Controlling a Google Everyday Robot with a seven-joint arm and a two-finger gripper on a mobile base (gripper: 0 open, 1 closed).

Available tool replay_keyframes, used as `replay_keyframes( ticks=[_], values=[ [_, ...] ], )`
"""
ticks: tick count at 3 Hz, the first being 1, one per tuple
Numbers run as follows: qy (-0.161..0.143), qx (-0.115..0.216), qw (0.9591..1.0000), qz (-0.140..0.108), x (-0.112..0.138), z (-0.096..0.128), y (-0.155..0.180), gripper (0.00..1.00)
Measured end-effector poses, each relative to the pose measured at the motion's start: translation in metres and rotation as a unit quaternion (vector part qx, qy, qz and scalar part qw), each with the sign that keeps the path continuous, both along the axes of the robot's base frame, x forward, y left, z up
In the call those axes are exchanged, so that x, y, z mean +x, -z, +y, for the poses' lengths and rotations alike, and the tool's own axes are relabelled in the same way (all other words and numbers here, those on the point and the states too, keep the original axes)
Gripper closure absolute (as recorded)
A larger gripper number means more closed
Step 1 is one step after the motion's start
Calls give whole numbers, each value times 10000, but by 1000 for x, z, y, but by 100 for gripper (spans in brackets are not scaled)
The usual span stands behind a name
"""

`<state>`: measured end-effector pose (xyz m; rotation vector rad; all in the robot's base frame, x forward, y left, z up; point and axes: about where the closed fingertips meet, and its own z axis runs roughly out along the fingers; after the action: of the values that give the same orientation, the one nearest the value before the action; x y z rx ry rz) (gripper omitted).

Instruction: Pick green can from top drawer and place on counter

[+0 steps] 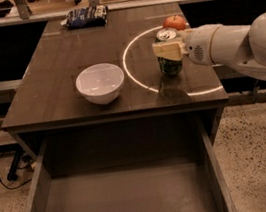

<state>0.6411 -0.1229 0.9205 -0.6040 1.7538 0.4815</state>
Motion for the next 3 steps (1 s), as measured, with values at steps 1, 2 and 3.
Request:
replay_keyframes(
  ticks=[1,2,3],
  values=[
    [33,248,9997,10,4,-5,10,35],
    [4,380,9993,-63,5,-8,13,12],
    [-5,368,9990,-273,-2,-23,-3,0]
  ],
)
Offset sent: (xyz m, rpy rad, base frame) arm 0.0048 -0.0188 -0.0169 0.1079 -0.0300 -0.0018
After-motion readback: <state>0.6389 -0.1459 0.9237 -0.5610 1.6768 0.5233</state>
